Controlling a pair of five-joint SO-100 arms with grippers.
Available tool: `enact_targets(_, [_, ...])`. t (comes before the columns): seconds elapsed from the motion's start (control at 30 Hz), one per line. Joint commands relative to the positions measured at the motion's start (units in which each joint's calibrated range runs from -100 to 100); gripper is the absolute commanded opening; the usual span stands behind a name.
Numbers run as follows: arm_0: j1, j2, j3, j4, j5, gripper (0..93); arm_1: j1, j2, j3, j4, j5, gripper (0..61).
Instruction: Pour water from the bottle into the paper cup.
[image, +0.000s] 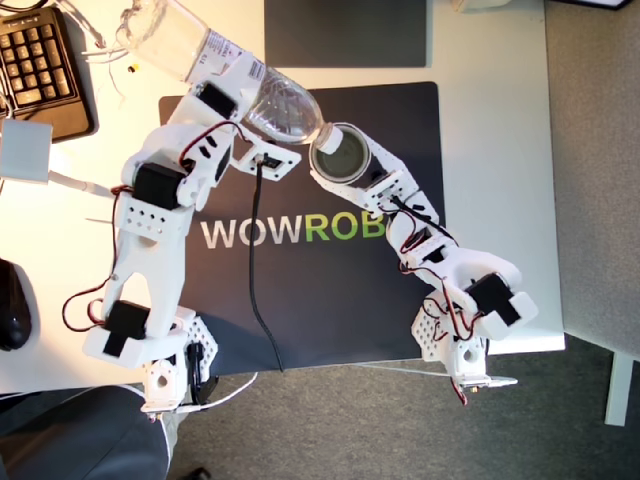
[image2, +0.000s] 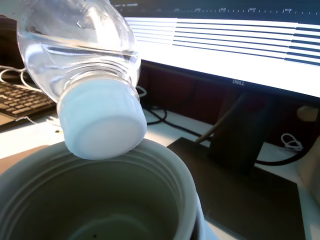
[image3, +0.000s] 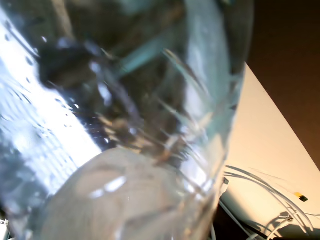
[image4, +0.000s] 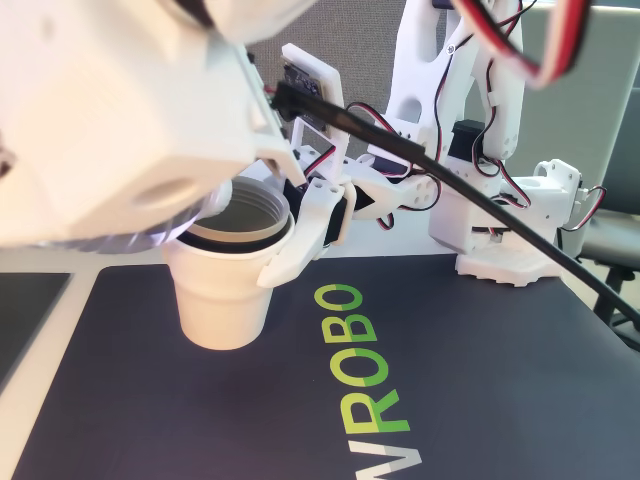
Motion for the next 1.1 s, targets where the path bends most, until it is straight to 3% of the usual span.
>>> enact_targets(0.0, [-0.12,-9.48,-7.06,0.54,0.98,0.0,-1.35,-4.80,-0.26,-3.02,-0.54,0.2])
enact_targets(0.37, [1.06,-4.27,-20.78,6.40,2.64,0.0,-1.83,-5.06,1.38,-2.77,-0.73,0.2])
enact_targets(1.07, [2.24,-11.48,-6.78,5.99,2.44,0.0,-1.35,-3.60,-6.53,1.72,-0.68,0.2])
